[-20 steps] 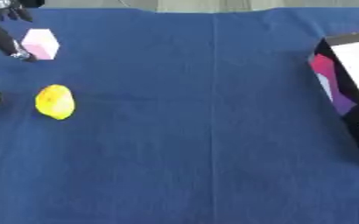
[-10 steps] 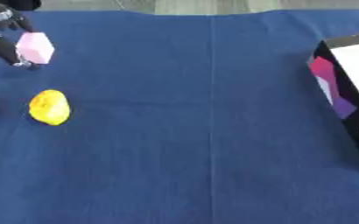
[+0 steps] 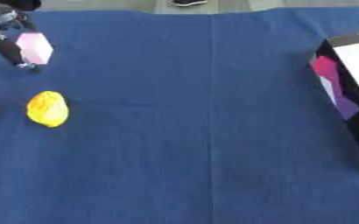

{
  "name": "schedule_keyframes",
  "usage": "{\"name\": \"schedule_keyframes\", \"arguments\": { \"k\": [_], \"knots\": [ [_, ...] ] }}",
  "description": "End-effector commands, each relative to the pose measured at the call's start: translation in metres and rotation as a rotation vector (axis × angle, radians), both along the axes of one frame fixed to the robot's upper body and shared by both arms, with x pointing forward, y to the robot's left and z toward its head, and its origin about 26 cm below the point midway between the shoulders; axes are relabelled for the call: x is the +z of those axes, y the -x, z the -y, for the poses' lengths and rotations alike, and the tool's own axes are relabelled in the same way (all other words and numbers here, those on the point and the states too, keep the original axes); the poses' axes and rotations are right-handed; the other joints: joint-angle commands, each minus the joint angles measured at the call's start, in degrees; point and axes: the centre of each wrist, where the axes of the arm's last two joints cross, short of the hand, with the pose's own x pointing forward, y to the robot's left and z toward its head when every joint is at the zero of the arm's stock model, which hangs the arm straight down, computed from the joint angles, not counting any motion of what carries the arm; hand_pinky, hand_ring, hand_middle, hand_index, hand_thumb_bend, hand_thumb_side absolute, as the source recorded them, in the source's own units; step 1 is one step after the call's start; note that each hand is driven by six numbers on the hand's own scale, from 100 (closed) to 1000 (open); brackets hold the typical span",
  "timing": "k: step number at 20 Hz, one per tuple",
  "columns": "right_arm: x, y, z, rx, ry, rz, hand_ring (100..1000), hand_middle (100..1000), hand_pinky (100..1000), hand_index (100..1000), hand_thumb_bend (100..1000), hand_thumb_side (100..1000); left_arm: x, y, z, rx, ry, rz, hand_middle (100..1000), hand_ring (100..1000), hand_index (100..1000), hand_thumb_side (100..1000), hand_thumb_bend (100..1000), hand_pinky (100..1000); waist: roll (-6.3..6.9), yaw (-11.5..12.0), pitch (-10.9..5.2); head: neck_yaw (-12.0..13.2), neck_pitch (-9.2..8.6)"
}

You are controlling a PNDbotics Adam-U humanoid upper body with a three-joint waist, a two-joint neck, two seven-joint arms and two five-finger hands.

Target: Pick up the objects with one hand, pass them to the other hand, and then place them into the box on the other side of the table.

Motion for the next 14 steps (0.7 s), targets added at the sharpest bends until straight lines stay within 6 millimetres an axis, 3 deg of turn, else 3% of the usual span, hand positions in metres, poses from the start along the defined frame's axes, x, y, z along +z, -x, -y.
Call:
{"name": "schedule_keyframes", "arguments": {
  "k": [1,14],
  "knots": [
    [0.0054,0.0011,-0.0018,-0.004,0.019,0.009,1000,914,877,1000,100,489,0.0238,0.0123,-0.0129,0.041,-0.019,0.066,784,840,783,100,736,842,0.68,-0.01,-0.26,0.57,-0.74],
    [0.0046,-0.0002,-0.0055,-0.005,0.026,0.001,1000,915,879,1000,100,485,0.0258,0.0142,-0.0183,0.073,0.005,0.113,778,835,776,100,683,841,0.77,-0.50,0.33,1.61,-1.33]
  ]
}}
